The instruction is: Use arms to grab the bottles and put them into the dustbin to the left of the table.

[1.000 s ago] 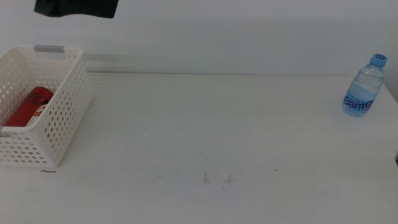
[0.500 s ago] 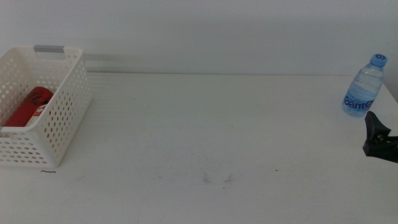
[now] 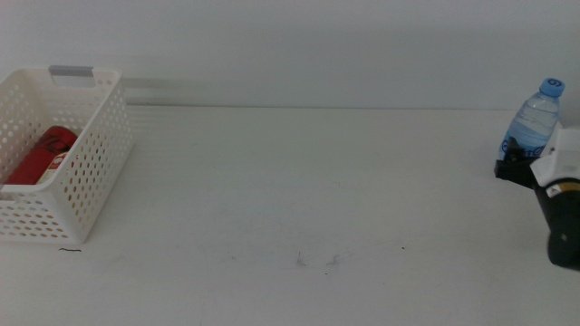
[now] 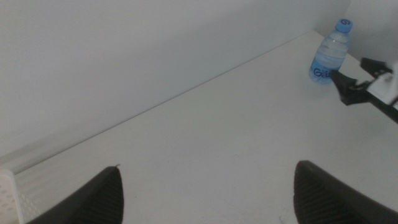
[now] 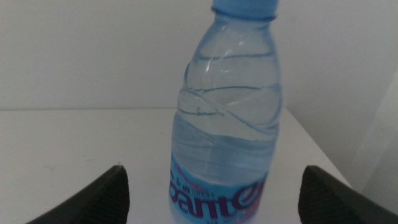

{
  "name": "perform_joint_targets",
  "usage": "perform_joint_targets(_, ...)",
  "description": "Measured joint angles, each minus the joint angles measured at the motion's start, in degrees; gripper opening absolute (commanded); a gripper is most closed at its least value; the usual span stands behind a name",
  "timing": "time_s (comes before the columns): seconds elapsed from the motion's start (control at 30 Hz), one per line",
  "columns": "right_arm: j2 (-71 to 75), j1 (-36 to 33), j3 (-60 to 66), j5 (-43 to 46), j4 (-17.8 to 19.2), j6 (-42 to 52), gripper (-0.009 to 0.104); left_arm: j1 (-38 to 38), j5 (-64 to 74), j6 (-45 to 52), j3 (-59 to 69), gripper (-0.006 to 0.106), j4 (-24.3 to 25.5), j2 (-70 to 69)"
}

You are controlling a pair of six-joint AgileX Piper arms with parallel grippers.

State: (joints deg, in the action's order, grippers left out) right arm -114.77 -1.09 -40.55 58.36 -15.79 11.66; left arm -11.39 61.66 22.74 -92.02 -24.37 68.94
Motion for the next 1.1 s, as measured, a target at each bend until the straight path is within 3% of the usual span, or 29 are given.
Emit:
perform_joint_targets(0.37,-12.11,0.0,-14.27,-1.04,-6.64,1.25,0.091,0.0,0.0,0.0,0.0,0.094,0.0,0.0)
perform_joint_targets(0.57,-14.38,0.0,-19.67,-1.41,-8.16,4.38,0.088,0.0,0.0,0.0,0.0,0.094,0.0,0.0)
perform_joint_targets(0.63,-14.6,0.0,-20.74,-1.88,-8.9,6.2,0.077,0.0,-0.14,0.0,0.0,0.094,0.0,0.0)
perform_joint_targets(0.67,-14.65,0.0,-21.01,-2.12,-9.31,7.0,0.063,0.0,-0.14,0.0,0.0,0.094,0.0,0.0)
perform_joint_targets(0.77,-14.65,0.0,-21.51,-2.85,-9.49,8.18,-0.004,0.0,-0.14,0.0,0.0,0.094,0.0,0.0)
perform_joint_targets(0.97,-12.7,-5.63,-23.33,-8.9,-8.13,8.46,-0.003,0.0,-0.14,0.0,0.0,0.094,0.0,0.0)
perform_joint_targets(1.1,-11.98,-15.08,-32.01,-16.69,2.58,1.54,-0.003,0.0,-0.14,0.0,0.0,0.094,0.0,0.0)
